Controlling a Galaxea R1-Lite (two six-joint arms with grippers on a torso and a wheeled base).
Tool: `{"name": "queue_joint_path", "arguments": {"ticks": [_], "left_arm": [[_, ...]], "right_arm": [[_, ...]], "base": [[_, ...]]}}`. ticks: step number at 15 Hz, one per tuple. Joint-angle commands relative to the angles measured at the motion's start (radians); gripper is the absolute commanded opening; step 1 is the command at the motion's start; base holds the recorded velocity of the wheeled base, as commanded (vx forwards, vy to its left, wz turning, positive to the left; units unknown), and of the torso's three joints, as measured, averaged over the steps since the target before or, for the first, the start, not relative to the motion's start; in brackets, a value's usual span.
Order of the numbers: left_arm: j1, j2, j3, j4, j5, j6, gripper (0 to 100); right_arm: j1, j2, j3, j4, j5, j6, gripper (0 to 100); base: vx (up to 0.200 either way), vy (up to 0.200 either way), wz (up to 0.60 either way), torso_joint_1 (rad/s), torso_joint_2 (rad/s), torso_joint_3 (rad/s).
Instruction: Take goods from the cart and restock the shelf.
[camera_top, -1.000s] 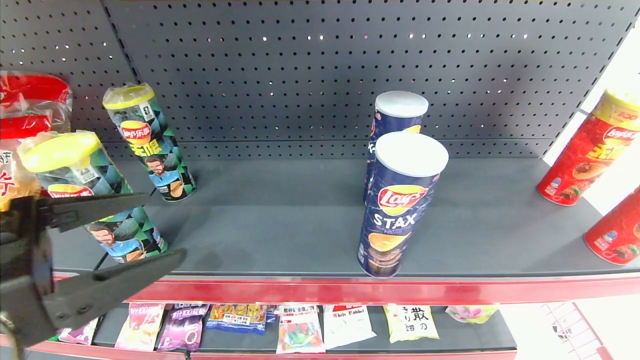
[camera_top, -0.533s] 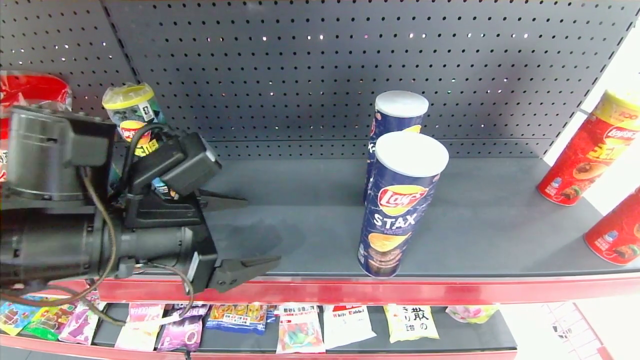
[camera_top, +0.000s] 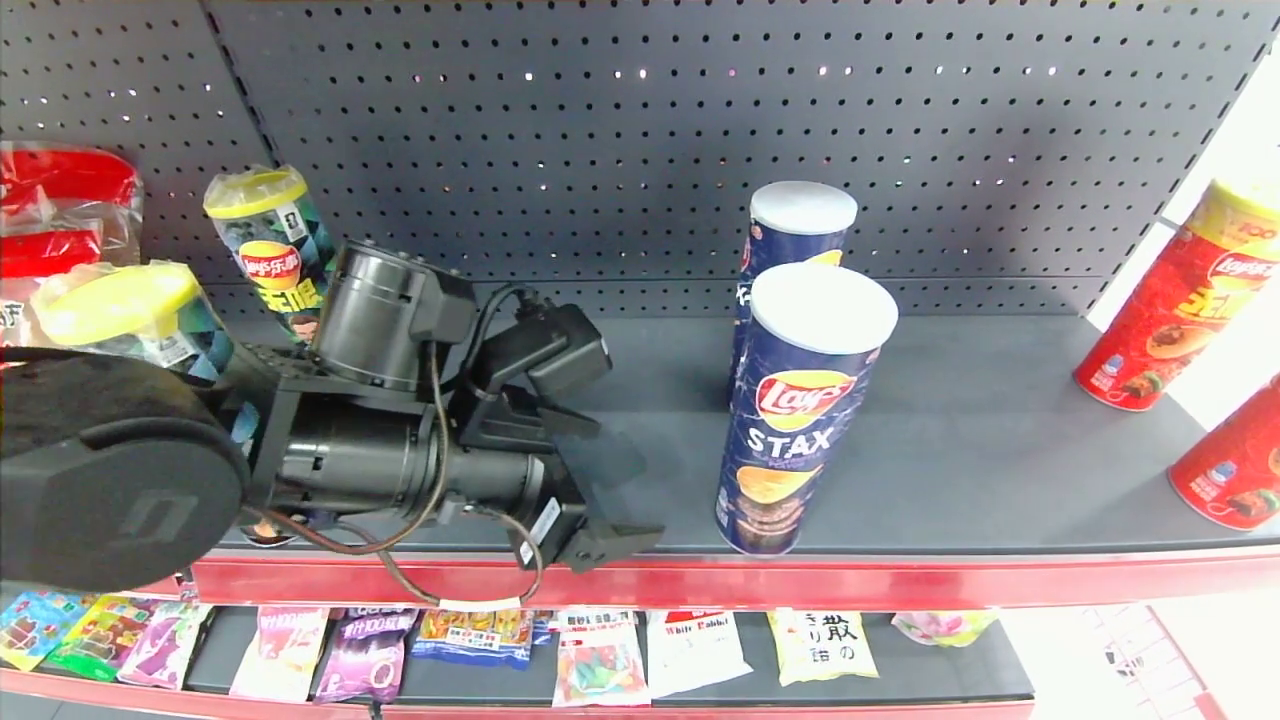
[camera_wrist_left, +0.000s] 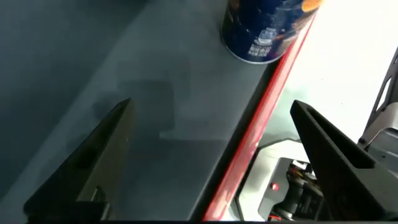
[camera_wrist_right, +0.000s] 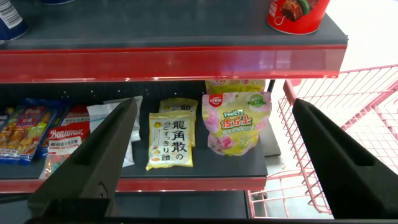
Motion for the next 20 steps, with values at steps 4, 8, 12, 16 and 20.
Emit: {"name": "queue_joint_path", "arguments": {"ticks": [4, 8, 12, 16, 20], "left_arm": [[-0.019, 0.084, -0.044, 0.000, 0.000, 0.000, 100], [-0.033, 0.128, -0.098, 0.000, 0.000, 0.000, 100], [-0.042, 0.160, -0.133, 0.000, 0.008, 0.000, 100], [-0.042, 0.186, -0.174, 0.000, 0.008, 0.000, 100], [-0.042, 0.197, -0.194, 0.000, 0.008, 0.000, 100]], "right_arm": [[-0.001, 0.001, 0.000, 0.000, 0.000, 0.000, 100], [0.001, 0.000, 0.000, 0.000, 0.000, 0.000, 100], [0.001, 0.000, 0.000, 0.000, 0.000, 0.000, 100], [0.001, 0.000, 0.000, 0.000, 0.000, 0.000, 100], [-0.001, 0.001, 0.000, 0.000, 0.000, 0.000, 100]], "base": [[0.000, 0.000, 0.00, 0.000, 0.00, 0.000], [0.000, 0.000, 0.00, 0.000, 0.00, 0.000], [0.000, 0.000, 0.00, 0.000, 0.00, 0.000], [0.000, 0.000, 0.00, 0.000, 0.00, 0.000], [0.000, 0.000, 0.00, 0.000, 0.00, 0.000]]}}
